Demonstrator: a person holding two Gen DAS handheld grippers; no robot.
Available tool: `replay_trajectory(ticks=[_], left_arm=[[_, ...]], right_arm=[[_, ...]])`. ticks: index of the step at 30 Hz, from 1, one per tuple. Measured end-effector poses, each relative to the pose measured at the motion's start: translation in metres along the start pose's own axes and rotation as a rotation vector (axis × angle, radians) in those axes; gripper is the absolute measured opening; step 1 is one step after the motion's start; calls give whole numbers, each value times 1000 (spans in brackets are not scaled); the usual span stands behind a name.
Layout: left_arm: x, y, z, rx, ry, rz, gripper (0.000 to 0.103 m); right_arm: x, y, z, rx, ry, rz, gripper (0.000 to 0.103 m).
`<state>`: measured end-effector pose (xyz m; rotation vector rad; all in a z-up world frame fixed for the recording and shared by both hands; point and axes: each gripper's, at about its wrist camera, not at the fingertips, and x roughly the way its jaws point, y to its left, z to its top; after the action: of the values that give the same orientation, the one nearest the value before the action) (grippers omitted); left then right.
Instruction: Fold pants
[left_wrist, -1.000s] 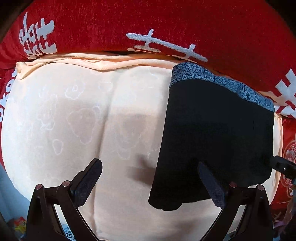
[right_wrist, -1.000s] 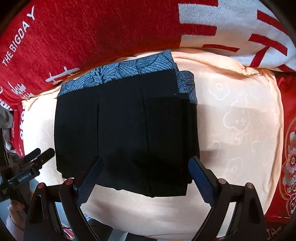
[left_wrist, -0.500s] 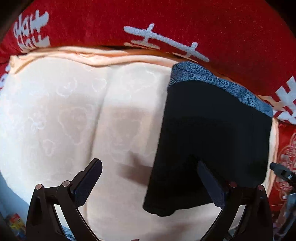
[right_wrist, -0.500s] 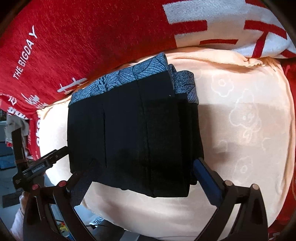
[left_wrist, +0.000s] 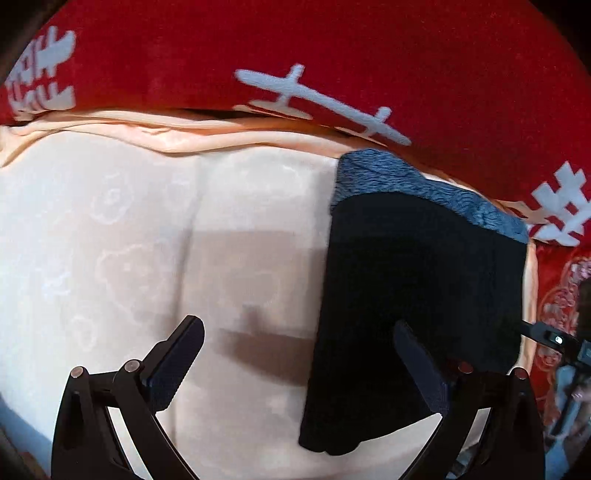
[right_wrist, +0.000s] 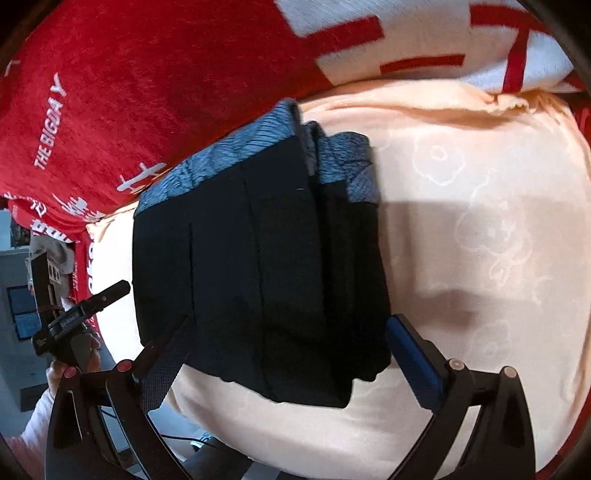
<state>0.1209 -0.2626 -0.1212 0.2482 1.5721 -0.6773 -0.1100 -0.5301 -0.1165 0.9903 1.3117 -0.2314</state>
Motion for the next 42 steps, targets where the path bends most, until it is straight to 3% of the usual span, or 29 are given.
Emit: replay_trajectory(ticks=[3, 8, 11, 18, 21, 22, 23, 26, 28, 34, 42], left_arm=[[10, -7, 9, 37, 26, -94, 103], [28, -36, 12, 200, 40, -138, 103], [42, -46, 16, 248, 51, -161, 103], [65, -50, 18, 216, 70, -244, 103], [65, -50, 17, 189, 65, -226, 102], [61, -51, 16, 188, 46, -207, 97], [54, -56, 14, 192, 18, -202, 87], [37, -67, 9, 183, -22, -183, 71], [30, -69, 7, 166, -32, -183, 67], [-7, -70, -10, 152, -61, -179, 63], [-48, -48, -60, 158, -56, -138, 63]], right_arm=[[2, -12, 4, 10, -11, 54, 103], [6, -28, 8, -22, -8, 140, 103], [16, -41, 12, -27, 14, 200, 103], [39, -64, 21, 21, 9, 355, 102], [41, -68, 26, 72, 4, 357, 102], [40, -69, 26, 91, 8, 342, 97], [37, -69, 26, 105, 12, 310, 79], [30, -72, 22, 125, 19, 309, 53], [22, -72, 16, 131, 3, 335, 47], [2, -63, 4, 140, -7, 415, 42], [-16, -48, -51, 155, 44, 502, 41]])
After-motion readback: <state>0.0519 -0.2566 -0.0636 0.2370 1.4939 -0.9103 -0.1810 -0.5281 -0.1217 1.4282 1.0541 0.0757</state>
